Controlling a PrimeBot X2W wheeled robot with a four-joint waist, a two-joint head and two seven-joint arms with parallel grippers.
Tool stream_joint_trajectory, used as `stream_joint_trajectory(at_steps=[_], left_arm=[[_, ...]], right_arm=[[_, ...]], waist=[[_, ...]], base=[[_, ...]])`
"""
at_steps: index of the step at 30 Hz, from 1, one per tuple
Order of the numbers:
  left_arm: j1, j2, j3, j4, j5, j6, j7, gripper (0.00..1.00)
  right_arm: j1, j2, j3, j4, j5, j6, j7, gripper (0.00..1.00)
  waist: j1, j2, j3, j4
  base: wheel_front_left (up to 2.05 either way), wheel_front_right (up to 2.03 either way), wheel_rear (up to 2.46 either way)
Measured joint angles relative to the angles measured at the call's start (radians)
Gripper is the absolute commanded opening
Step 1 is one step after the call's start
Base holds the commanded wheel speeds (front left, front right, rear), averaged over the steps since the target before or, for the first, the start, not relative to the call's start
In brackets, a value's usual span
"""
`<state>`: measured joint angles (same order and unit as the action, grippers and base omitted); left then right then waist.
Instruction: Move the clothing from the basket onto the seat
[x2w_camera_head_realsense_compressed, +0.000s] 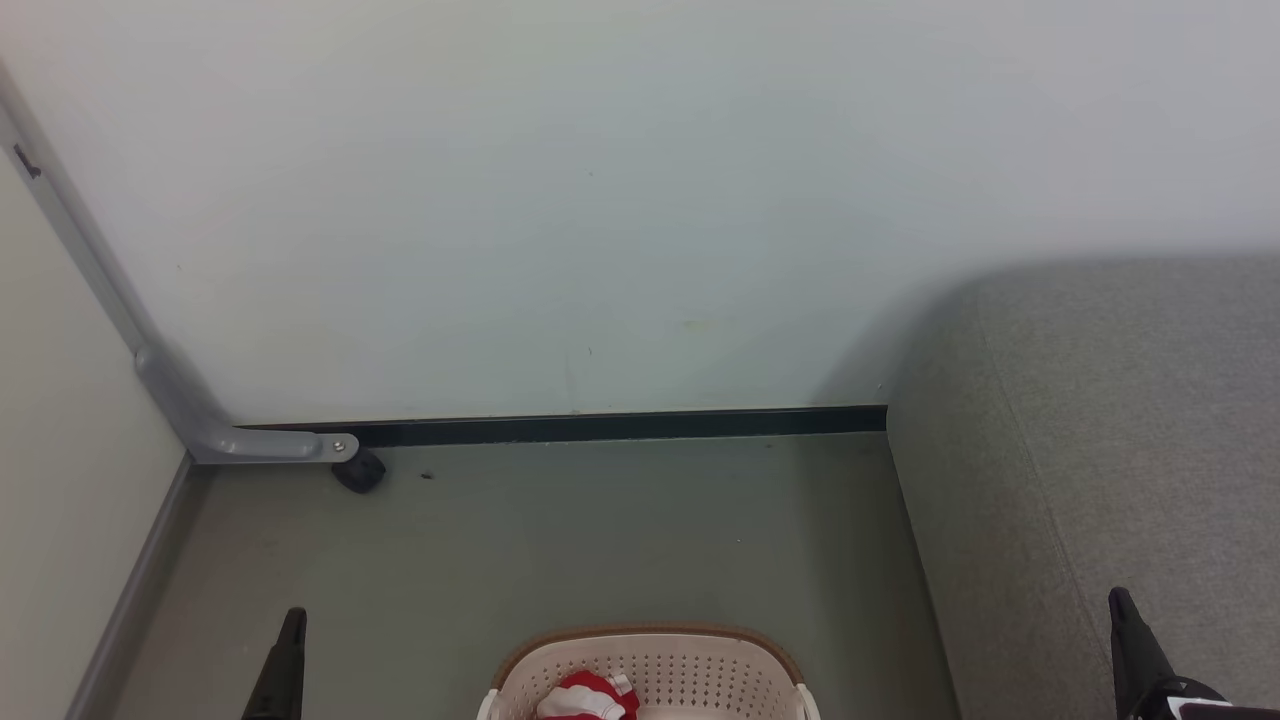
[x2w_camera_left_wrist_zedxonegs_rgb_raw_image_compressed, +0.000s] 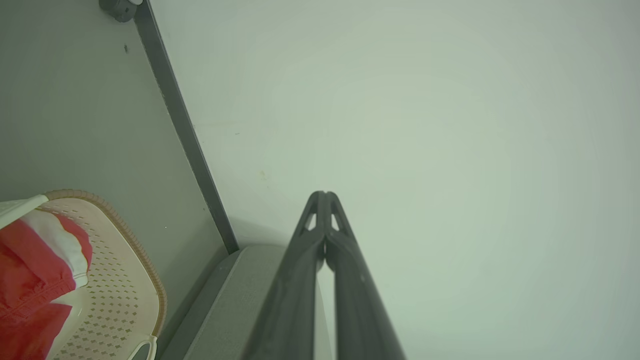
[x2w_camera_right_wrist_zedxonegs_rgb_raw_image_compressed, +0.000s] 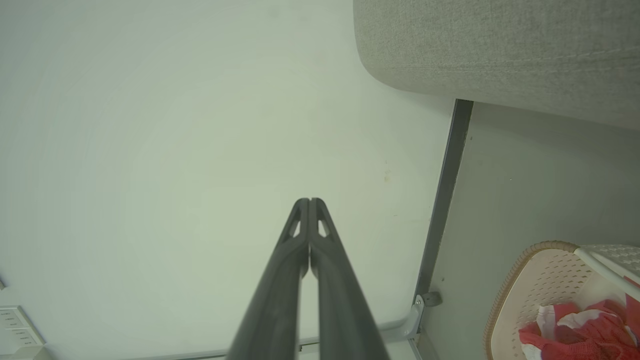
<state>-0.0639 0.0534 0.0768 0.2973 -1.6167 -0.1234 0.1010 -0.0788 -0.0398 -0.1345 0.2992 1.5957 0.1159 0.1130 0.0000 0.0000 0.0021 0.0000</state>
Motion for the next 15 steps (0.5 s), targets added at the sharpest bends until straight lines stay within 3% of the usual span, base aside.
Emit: stream_joint_trajectory(at_steps=[15], left_arm=[[0.000, 0.000, 0.000, 0.000, 0.000, 0.000, 0.000, 0.00]], right_arm=[[0.000, 0.000, 0.000, 0.000, 0.000, 0.000, 0.000, 0.00]], waist=[[0.0000, 0.0000, 0.000, 0.000]], base=[[0.00, 0.00, 0.00]])
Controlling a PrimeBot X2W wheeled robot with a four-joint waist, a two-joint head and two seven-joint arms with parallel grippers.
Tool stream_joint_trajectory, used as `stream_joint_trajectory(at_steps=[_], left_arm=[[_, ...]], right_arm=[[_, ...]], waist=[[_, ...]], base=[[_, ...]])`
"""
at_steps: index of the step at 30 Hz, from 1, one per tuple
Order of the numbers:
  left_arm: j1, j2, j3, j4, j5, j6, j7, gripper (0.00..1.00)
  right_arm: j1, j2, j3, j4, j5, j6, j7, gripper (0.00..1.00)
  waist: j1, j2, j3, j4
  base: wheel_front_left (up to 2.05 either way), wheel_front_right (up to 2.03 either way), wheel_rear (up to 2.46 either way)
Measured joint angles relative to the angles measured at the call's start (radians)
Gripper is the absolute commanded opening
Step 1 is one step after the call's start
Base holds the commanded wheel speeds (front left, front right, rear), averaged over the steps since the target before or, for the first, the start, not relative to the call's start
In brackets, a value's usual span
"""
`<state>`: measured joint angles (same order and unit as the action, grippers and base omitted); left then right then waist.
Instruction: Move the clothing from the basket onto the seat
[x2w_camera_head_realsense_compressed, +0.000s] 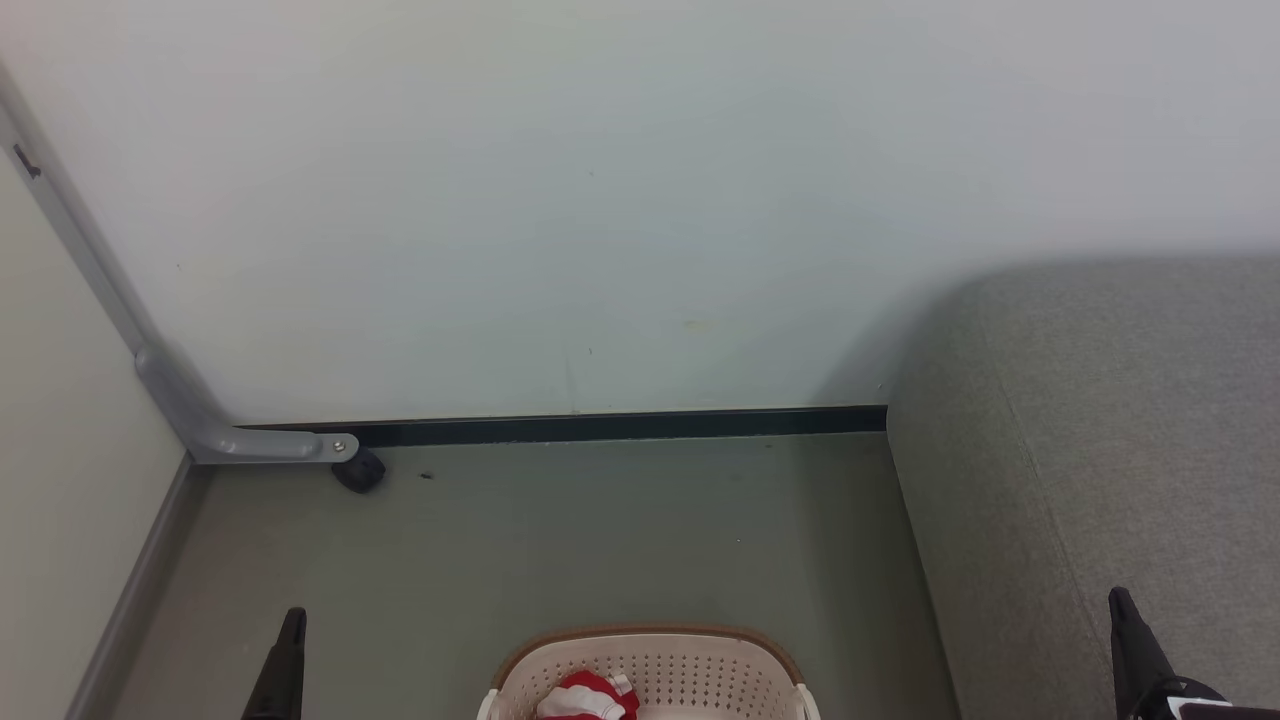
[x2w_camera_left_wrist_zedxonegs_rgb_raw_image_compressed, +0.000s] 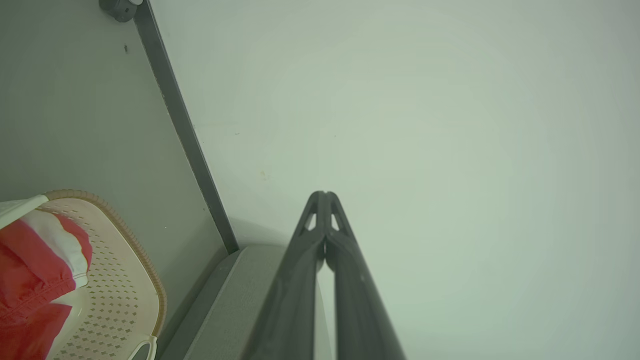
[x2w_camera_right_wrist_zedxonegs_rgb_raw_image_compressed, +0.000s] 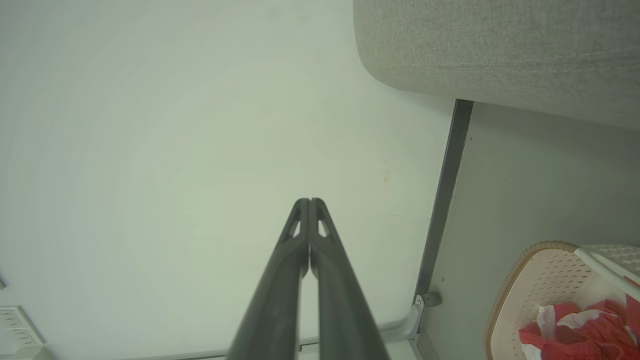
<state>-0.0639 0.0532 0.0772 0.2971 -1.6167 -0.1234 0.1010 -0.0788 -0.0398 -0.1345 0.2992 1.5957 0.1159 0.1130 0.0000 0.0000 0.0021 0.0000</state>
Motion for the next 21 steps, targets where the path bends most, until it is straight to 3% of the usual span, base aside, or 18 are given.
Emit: stream_joint_trajectory(at_steps=[19, 20, 21], left_arm=[[0.000, 0.000, 0.000, 0.000, 0.000, 0.000, 0.000, 0.00], [0.000, 0.000, 0.000, 0.000, 0.000, 0.000, 0.000, 1.00], [0.002, 0.000, 0.000, 0.003, 0.000, 0.000, 0.000, 1.00]], right_arm=[[0.000, 0.000, 0.000, 0.000, 0.000, 0.000, 0.000, 0.00], [0.000, 0.000, 0.000, 0.000, 0.000, 0.000, 0.000, 1.00], [0.002, 0.001, 0.001, 0.003, 0.000, -0.001, 0.000, 1.00]], waist=[[0.0000, 0.0000, 0.000, 0.000], [0.0000, 0.0000, 0.000, 0.000], [0.0000, 0.0000, 0.000, 0.000]], base=[[0.00, 0.00, 0.00], [0.00, 0.00, 0.00], [0.00, 0.00, 0.00]])
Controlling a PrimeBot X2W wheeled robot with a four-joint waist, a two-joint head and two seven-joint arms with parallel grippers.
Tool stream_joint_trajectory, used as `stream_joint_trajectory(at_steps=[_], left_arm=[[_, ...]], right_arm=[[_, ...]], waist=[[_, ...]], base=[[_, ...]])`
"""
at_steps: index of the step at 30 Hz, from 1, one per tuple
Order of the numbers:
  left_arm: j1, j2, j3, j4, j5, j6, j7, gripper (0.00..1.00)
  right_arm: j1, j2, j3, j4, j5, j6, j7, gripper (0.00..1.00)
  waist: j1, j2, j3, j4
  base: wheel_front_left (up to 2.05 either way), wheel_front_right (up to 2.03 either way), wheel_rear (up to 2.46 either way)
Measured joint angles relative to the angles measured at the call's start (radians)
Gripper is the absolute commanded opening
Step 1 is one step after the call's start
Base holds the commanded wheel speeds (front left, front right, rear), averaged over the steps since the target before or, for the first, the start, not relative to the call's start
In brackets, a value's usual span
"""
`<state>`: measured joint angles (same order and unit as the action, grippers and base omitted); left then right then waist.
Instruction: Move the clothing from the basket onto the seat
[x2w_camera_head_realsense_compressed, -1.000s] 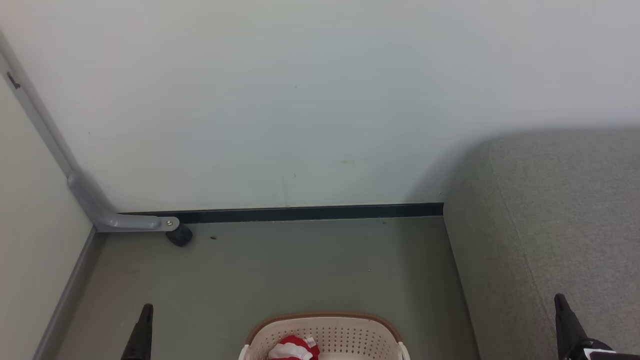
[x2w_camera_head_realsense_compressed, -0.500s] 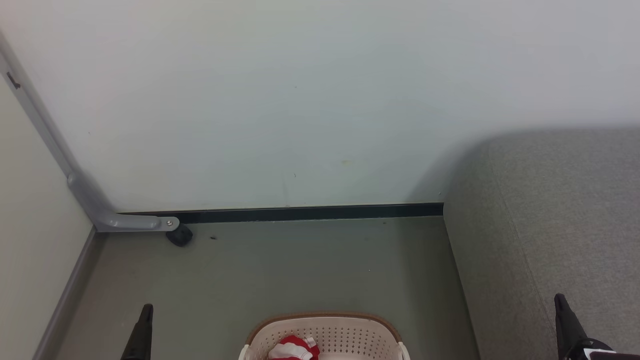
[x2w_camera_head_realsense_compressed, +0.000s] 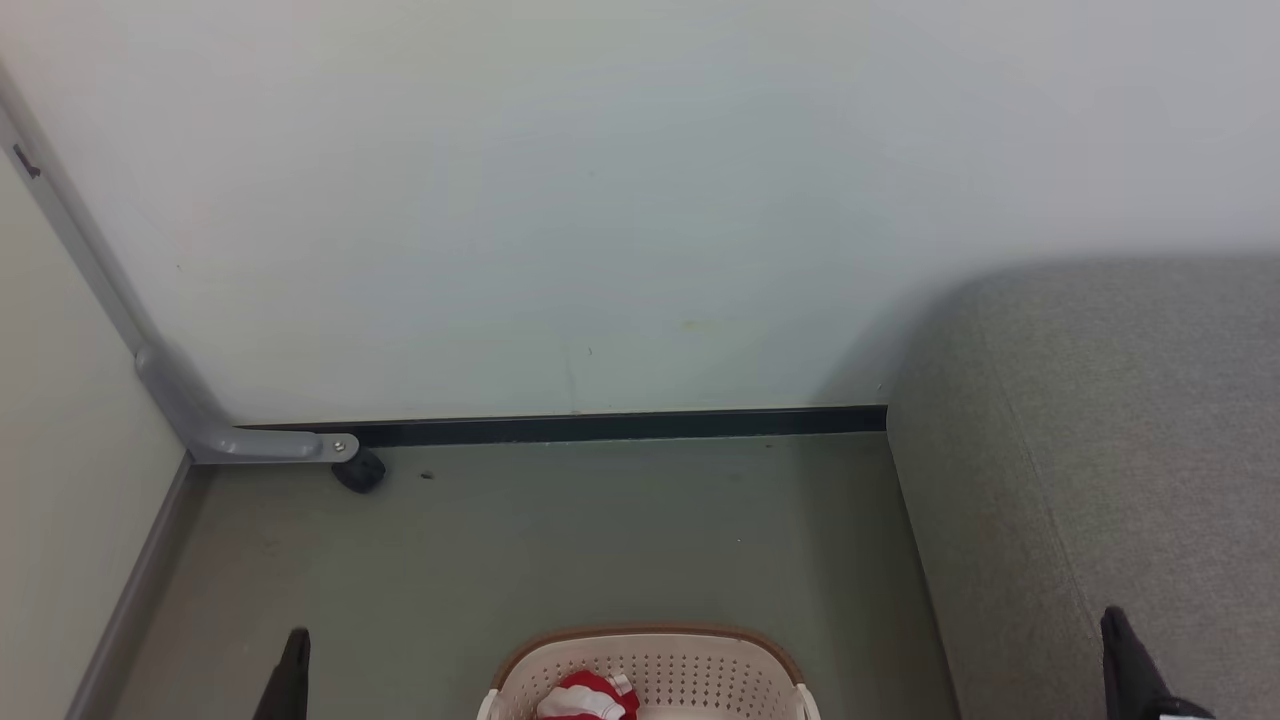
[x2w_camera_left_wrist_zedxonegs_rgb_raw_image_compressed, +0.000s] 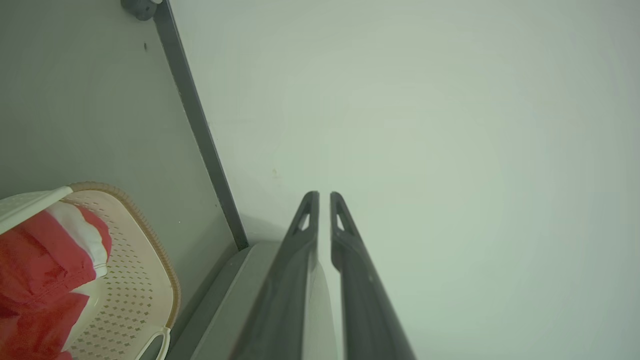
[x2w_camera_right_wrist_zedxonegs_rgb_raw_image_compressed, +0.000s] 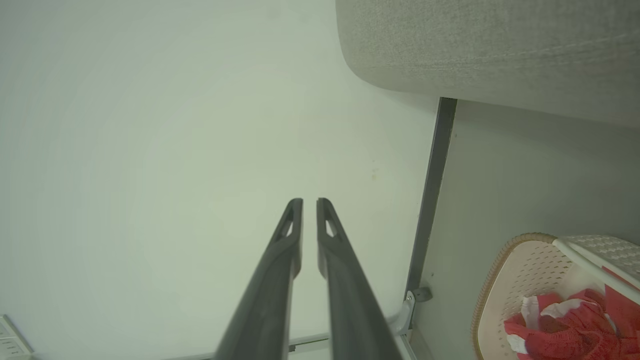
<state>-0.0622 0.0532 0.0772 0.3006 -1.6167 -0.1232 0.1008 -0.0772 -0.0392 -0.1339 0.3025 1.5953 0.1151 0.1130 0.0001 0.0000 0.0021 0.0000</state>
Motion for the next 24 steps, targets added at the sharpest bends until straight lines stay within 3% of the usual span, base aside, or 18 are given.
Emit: stream_joint_trajectory(at_steps=[1, 2, 24], left_arm=[[0.006, 0.000, 0.000, 0.008, 0.000, 0.000, 0.000, 0.00], [0.014, -0.002, -0.001, 0.019, 0.000, 0.000, 0.000, 1.00], [0.025, -0.007, -0.051, 0.022, 0.000, 0.001, -0.069, 1.00]], right_arm=[[0.006, 0.002, 0.001, 0.006, 0.000, -0.001, 0.000, 0.00], [0.014, 0.005, 0.001, 0.018, 0.000, -0.001, 0.000, 1.00], [0.024, 0.016, 0.029, 0.006, 0.000, -0.002, -0.044, 1.00]], waist=[[-0.0001, 0.0000, 0.000, 0.000], [-0.0001, 0.0000, 0.000, 0.000], [0.0000, 0.0000, 0.003, -0.003]], base=[[0.00, 0.00, 0.00], [0.00, 0.00, 0.00], [0.00, 0.00, 0.00]])
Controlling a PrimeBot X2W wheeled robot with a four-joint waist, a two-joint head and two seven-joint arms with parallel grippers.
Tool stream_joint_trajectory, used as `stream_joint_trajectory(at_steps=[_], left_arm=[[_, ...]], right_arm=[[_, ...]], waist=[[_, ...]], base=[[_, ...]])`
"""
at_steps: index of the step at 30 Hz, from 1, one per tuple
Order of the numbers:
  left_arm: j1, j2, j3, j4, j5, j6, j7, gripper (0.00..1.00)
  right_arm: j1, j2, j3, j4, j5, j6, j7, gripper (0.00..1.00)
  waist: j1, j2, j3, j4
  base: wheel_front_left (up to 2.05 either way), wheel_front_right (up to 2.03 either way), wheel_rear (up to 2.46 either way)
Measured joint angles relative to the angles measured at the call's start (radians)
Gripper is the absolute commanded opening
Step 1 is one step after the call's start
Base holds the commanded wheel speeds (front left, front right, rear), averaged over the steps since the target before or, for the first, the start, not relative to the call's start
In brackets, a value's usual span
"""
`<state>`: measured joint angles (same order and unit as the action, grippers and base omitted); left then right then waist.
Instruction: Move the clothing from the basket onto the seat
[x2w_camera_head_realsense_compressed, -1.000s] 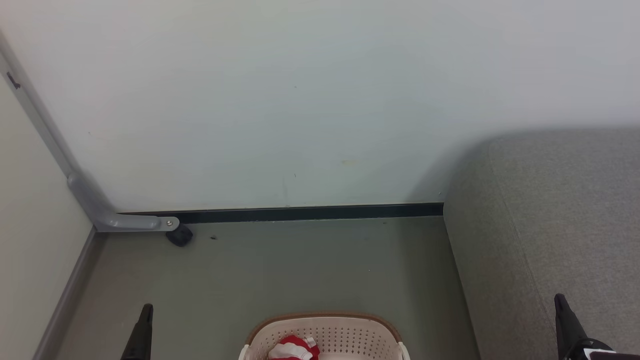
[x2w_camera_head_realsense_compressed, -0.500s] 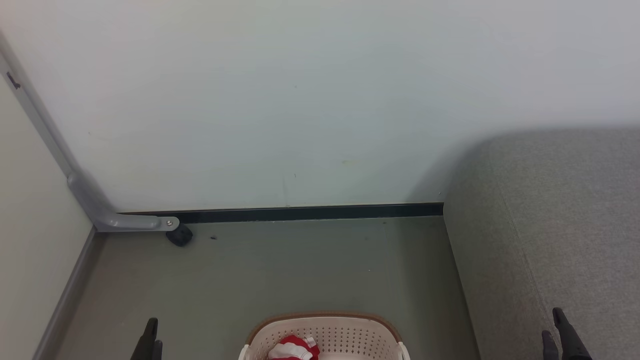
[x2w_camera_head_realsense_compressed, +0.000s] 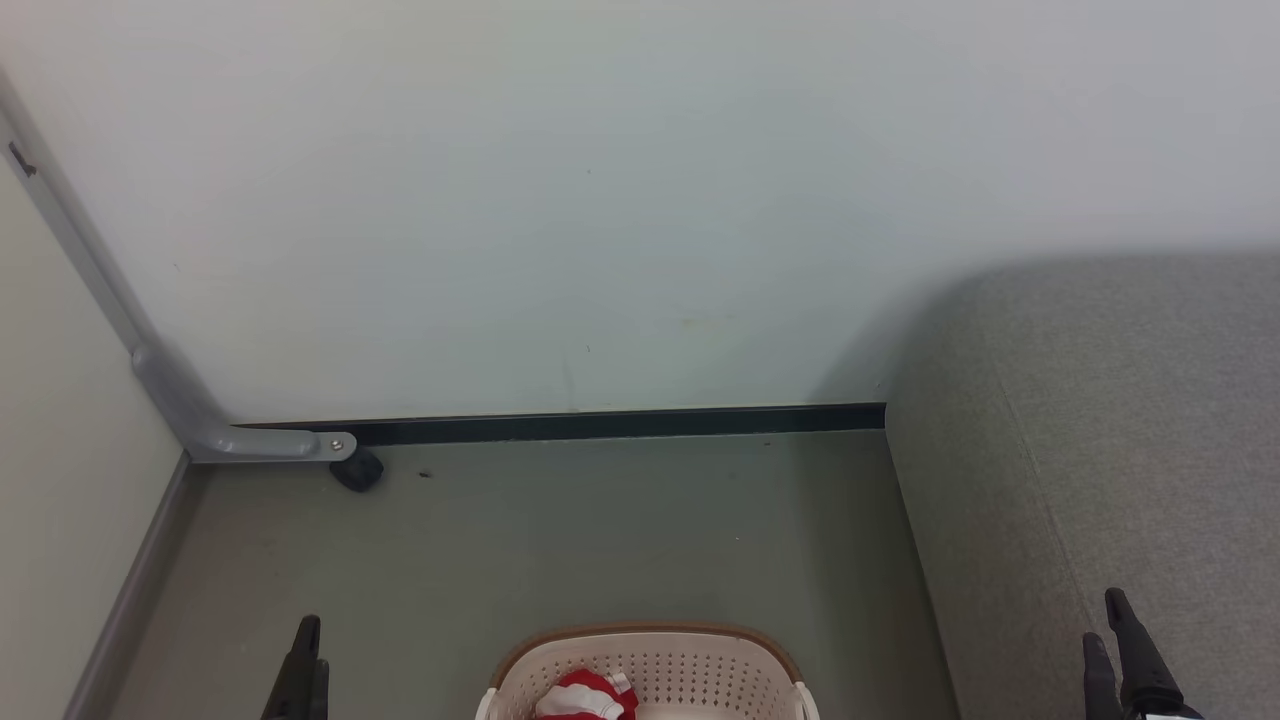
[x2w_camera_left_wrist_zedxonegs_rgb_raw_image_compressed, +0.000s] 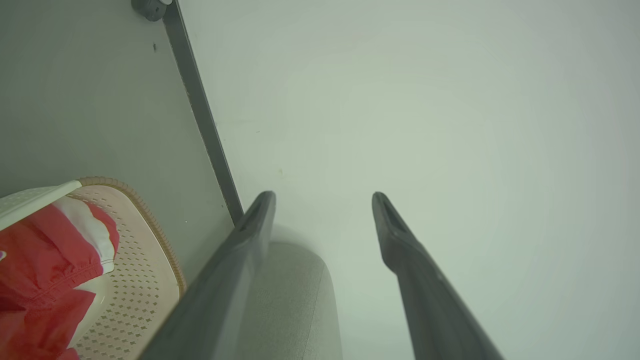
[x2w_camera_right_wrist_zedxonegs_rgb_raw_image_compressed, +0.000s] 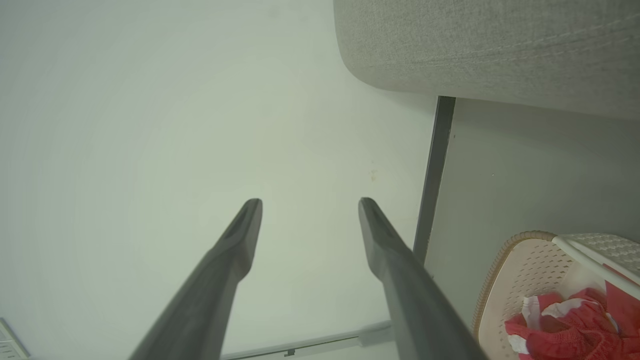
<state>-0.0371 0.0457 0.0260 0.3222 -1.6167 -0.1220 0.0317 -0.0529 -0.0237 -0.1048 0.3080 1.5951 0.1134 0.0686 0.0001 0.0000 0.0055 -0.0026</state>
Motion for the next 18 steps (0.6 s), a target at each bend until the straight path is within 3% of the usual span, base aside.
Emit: stream_joint_trajectory(at_steps=[7, 18], left_arm=[[-0.002, 0.000, -0.013, -0.009, 0.016, 0.000, -0.028, 1.00], [-0.025, 0.012, -0.063, -0.014, 0.156, 0.000, -0.069, 1.00]], right_arm=[[-0.002, -0.003, 0.016, -0.018, -0.002, 0.000, -0.009, 1.00], [-0.023, -0.039, 0.061, -0.058, -0.066, 0.001, -0.035, 1.00]], waist=[[-0.0001, 0.0000, 0.001, -0.002], [0.0000, 0.0000, 0.001, -0.006]], base=[[0.00, 0.00, 0.00], [0.00, 0.00, 0.00]])
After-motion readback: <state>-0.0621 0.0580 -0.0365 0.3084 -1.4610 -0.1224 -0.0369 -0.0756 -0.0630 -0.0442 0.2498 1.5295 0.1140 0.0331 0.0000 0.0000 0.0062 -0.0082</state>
